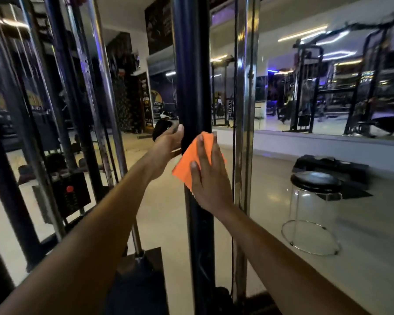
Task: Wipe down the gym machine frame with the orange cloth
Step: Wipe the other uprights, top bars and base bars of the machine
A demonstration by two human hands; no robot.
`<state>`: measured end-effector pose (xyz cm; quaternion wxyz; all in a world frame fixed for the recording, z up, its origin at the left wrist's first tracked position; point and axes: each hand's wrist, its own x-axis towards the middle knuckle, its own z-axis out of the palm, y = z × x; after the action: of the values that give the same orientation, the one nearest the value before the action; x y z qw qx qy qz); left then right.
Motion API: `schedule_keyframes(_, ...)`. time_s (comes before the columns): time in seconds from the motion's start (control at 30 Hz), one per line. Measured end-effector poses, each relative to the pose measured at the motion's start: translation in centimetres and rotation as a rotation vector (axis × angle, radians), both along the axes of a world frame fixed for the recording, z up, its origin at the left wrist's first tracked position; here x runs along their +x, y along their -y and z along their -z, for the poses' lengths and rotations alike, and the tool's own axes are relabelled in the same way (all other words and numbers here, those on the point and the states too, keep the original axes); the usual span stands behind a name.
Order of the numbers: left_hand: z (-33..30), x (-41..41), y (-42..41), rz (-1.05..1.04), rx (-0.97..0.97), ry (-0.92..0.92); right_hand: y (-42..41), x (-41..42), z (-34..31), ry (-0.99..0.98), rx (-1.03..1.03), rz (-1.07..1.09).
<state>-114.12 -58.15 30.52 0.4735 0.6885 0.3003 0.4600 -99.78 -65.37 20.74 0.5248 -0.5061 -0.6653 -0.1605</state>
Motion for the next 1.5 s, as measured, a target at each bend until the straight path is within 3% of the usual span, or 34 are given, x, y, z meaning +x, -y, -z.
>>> schedule_keyframes(0.27, 0.6, 1.2, 2.0, -0.015, 0.009, 0.05, 2.2, 0.3, 9.7, 0.066, -0.152, 0.021)
schedule_keyframes(0.43, 1.4, 1.0, 2.0, -0.026, -0.007, 0.044, 0.6, -0.6, 4.4, -0.056, -0.051, -0.032)
schedule_keyframes(0.53, 2.2, 0.6, 2.2, -0.014, -0.03, 0.005, -0.3, -0.6, 3.7, -0.026, -0.009, 0.018)
schedule_keyframes(0.8, 7.3, 1.2, 1.9, -0.02, 0.04, 0.096, 0.7, -0.2, 19.9, -0.005, -0.15, 0.043)
schedule_keyframes(1.07, 11.4, 1.1, 0.8, -0.051, 0.007, 0.066, -1.7, -0.9, 12.1, -0.125, -0.016, -0.011)
schedule_keyframes(1.2, 12.3, 0.9, 1.0, -0.034, 0.009, 0.035, -0.9, 0.2, 18.8, 0.009, -0.064, 0.029)
schedule_keyframes(1.33, 13.1, 1.5, 0.6, -0.045, 0.018, 0.058, 0.1, 1.2, 24.9, 0.021, -0.171, -0.02)
schedule_keyframes(1.5, 12.6, 1.2, 0.2, -0.052, 0.003, 0.062, -1.9, 0.4, 15.5, -0.093, -0.059, -0.064)
